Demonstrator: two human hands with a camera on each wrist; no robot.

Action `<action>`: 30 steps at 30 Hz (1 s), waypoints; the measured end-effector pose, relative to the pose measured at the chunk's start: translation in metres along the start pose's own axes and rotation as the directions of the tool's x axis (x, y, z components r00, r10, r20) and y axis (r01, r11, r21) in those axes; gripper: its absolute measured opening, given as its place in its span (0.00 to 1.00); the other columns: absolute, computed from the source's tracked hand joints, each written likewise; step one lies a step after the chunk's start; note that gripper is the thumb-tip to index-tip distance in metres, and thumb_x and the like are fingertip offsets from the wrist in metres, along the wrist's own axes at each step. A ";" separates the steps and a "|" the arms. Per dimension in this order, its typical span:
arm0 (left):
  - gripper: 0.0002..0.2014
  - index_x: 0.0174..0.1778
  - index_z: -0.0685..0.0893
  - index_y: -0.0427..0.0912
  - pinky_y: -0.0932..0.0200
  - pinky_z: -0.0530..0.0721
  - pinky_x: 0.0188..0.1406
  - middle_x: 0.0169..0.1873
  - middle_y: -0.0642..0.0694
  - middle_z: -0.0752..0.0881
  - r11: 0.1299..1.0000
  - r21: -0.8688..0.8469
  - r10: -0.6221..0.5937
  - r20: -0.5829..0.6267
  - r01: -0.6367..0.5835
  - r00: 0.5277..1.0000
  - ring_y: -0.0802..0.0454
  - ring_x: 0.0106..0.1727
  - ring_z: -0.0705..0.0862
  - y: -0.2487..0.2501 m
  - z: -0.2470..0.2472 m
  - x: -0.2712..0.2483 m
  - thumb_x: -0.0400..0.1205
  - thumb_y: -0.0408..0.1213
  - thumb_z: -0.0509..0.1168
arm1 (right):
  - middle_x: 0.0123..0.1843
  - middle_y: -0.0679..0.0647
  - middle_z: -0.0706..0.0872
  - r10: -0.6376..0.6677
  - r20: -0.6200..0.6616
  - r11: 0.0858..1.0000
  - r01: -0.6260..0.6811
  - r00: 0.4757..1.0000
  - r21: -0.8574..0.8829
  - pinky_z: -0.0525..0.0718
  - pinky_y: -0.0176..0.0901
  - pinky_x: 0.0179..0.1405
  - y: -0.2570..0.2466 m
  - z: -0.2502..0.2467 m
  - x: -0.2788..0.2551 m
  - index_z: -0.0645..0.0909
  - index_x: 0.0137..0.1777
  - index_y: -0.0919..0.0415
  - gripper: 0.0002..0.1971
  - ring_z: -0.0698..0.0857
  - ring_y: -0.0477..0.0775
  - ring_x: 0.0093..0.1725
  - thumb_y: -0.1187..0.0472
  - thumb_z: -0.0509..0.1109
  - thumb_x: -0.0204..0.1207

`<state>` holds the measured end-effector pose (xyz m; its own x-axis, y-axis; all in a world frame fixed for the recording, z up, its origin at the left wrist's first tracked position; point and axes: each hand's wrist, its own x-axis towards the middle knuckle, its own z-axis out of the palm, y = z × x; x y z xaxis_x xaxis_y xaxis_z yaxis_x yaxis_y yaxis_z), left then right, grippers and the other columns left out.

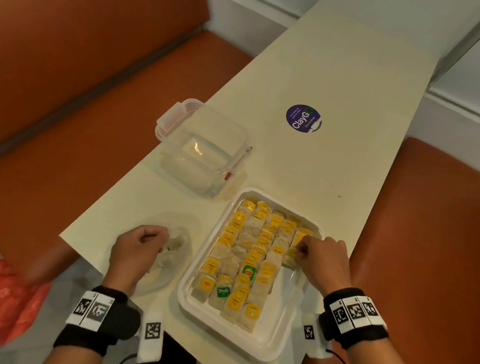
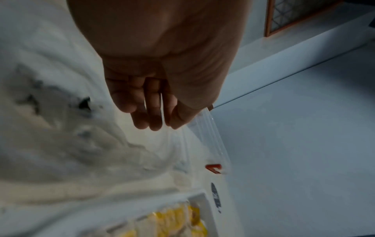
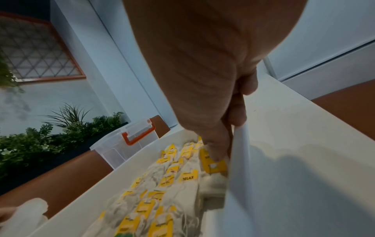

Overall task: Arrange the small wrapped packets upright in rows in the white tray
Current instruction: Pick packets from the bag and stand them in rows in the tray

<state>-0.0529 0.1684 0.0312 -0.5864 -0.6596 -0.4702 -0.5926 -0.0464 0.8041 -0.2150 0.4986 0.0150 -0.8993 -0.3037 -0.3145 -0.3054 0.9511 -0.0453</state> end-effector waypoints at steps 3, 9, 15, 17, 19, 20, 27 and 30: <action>0.09 0.48 0.93 0.52 0.63 0.80 0.42 0.47 0.54 0.92 0.972 0.233 0.050 -0.051 -0.037 0.997 0.52 0.50 0.90 -0.015 -0.014 0.010 0.83 0.32 0.71 | 0.45 0.46 0.92 0.038 -0.020 0.997 -0.039 0.999 -0.063 0.70 0.51 0.55 0.000 0.002 0.007 0.88 0.52 0.45 0.09 0.83 0.57 0.51 0.56 0.66 0.81; 0.24 0.70 0.87 0.48 0.56 0.80 0.64 0.65 0.49 0.87 0.807 0.581 0.023 0.155 -0.110 0.988 0.48 0.65 0.85 -0.040 -0.021 0.022 0.76 0.35 0.80 | 0.44 0.47 0.92 0.058 -0.060 0.991 -0.065 0.997 -0.121 0.69 0.51 0.47 -0.005 0.002 0.008 0.89 0.51 0.44 0.09 0.84 0.58 0.47 0.57 0.68 0.78; 0.36 0.78 0.81 0.57 0.53 0.79 0.71 0.70 0.48 0.80 0.686 0.685 0.104 0.239 -0.244 0.965 0.45 0.73 0.78 -0.062 -0.009 0.029 0.73 0.45 0.83 | 0.54 0.47 0.91 0.021 -0.125 0.974 0.008 0.992 0.227 0.78 0.52 0.55 -0.027 -0.014 -0.004 0.89 0.58 0.46 0.10 0.87 0.57 0.54 0.52 0.76 0.78; 0.30 0.76 0.83 0.58 0.52 0.79 0.72 0.69 0.48 0.78 0.676 0.679 0.176 0.228 -0.286 0.958 0.46 0.73 0.75 -0.064 -0.003 0.027 0.76 0.43 0.80 | 0.52 0.42 0.90 -0.070 -0.110 0.921 0.106 0.992 0.375 0.82 0.49 0.54 -0.050 -0.024 -0.011 0.90 0.57 0.45 0.10 0.87 0.50 0.51 0.49 0.78 0.77; 0.28 0.74 0.84 0.59 0.50 0.82 0.68 0.67 0.50 0.76 0.682 0.667 0.209 0.215 -0.300 0.954 0.48 0.72 0.74 -0.065 0.001 0.025 0.77 0.42 0.79 | 0.52 0.39 0.90 -0.175 -0.096 0.886 0.199 0.980 0.418 0.84 0.48 0.54 -0.074 -0.030 -0.017 0.90 0.57 0.44 0.09 0.85 0.46 0.49 0.48 0.78 0.78; 0.28 0.74 0.85 0.59 0.50 0.83 0.65 0.65 0.51 0.76 0.681 0.663 0.228 0.211 -0.310 0.951 0.49 0.70 0.74 -0.065 0.003 0.023 0.77 0.41 0.80 | 0.53 0.38 0.90 -0.221 -0.094 0.875 0.240 0.971 0.420 0.84 0.48 0.54 -0.085 -0.032 -0.020 0.90 0.57 0.43 0.09 0.85 0.45 0.49 0.47 0.77 0.78; 0.27 0.66 0.90 0.59 0.54 0.85 0.47 0.55 0.51 0.81 0.536 0.680 0.430 0.290 -0.500 0.855 0.47 0.57 0.80 -0.062 0.017 0.018 0.71 0.35 0.82 | 0.61 0.43 0.89 -0.402 -0.064 0.849 0.398 0.913 0.347 0.76 0.49 0.61 -0.140 -0.028 -0.033 0.86 0.65 0.44 0.13 0.83 0.53 0.60 0.50 0.73 0.81; 0.26 0.69 0.89 0.58 0.53 0.85 0.46 0.61 0.51 0.83 0.536 0.643 0.421 0.358 -0.547 0.834 0.47 0.62 0.81 -0.057 0.021 0.014 0.77 0.32 0.77 | 0.67 0.48 0.87 -0.468 -0.030 0.842 0.456 0.883 0.288 0.74 0.49 0.65 -0.155 -0.022 -0.037 0.82 0.72 0.45 0.19 0.81 0.58 0.66 0.52 0.73 0.82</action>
<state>-0.0393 0.1776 -0.0291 -0.9358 -0.3008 -0.1838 -0.3522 0.8184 0.4540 -0.1414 0.3607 0.0548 -0.6611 -0.7149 -0.2278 -0.5772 0.6786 -0.4543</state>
